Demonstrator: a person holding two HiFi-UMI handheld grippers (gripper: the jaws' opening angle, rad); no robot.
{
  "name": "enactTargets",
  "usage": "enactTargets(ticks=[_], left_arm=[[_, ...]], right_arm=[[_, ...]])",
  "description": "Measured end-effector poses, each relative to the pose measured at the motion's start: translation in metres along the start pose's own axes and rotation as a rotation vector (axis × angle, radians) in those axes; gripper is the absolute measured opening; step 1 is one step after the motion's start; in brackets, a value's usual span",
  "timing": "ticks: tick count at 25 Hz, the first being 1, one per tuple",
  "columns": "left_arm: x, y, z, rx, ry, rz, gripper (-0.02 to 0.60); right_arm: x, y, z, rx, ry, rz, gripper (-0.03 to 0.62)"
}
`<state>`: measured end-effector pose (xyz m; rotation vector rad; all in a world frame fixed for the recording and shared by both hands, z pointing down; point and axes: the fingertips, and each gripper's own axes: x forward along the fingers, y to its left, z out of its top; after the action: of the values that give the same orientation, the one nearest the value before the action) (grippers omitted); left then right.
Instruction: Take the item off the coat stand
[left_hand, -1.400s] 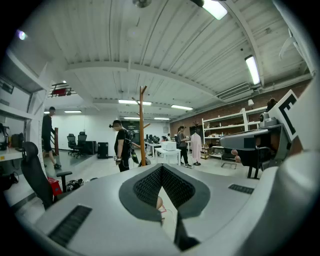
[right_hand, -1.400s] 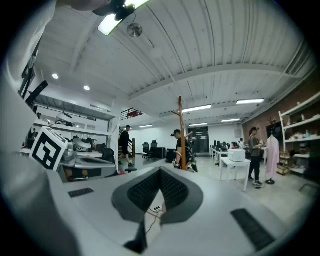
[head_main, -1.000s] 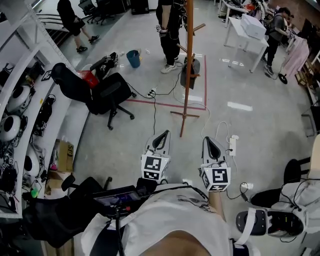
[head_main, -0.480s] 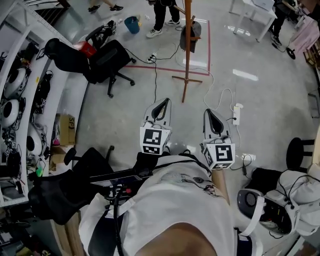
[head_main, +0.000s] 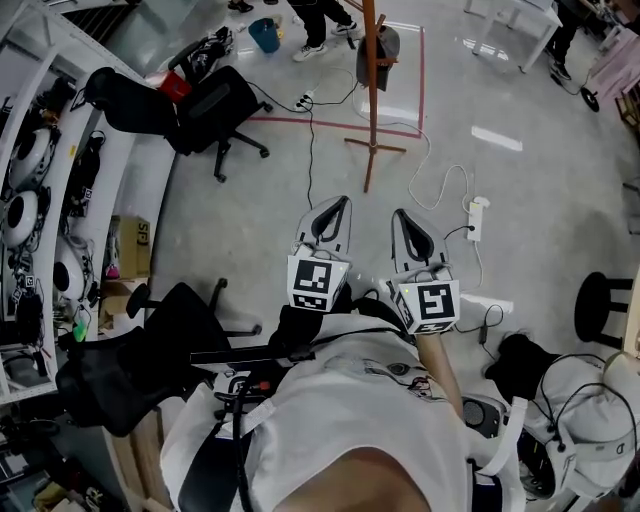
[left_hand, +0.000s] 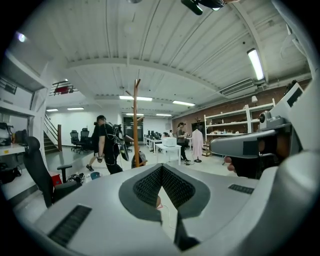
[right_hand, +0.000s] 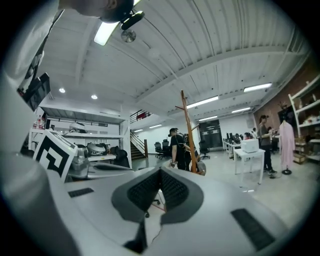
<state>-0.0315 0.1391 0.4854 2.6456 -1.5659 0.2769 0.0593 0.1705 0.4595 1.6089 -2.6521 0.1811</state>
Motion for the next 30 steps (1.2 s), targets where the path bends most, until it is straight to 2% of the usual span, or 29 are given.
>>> enactTargets(ticks=[10, 18, 24, 30], left_arm=[[0.029, 0.035, -0.002, -0.017, -0.018, 0.01, 0.002], [0.109, 0.077, 0.024, -0.025, -0.045, -0.034, 0.002], [0.164, 0.122, 0.035, -0.037, -0.035, -0.049, 0.002], [0.206, 0.16, 0.035, -0.046, -0.019, -0.08, 0.002]], right_arm=[[0.046, -0.005, 0.0, 0.001, -0.023, 0.005, 0.005], [0.132, -0.048, 0.024, 0.002, -0.063, -0.034, 0.005], [0.202, -0.07, 0.033, 0.003, -0.034, -0.041, 0.005], [0.265, -0.068, 0.026, 0.001, 0.019, -0.024, 0.005]])
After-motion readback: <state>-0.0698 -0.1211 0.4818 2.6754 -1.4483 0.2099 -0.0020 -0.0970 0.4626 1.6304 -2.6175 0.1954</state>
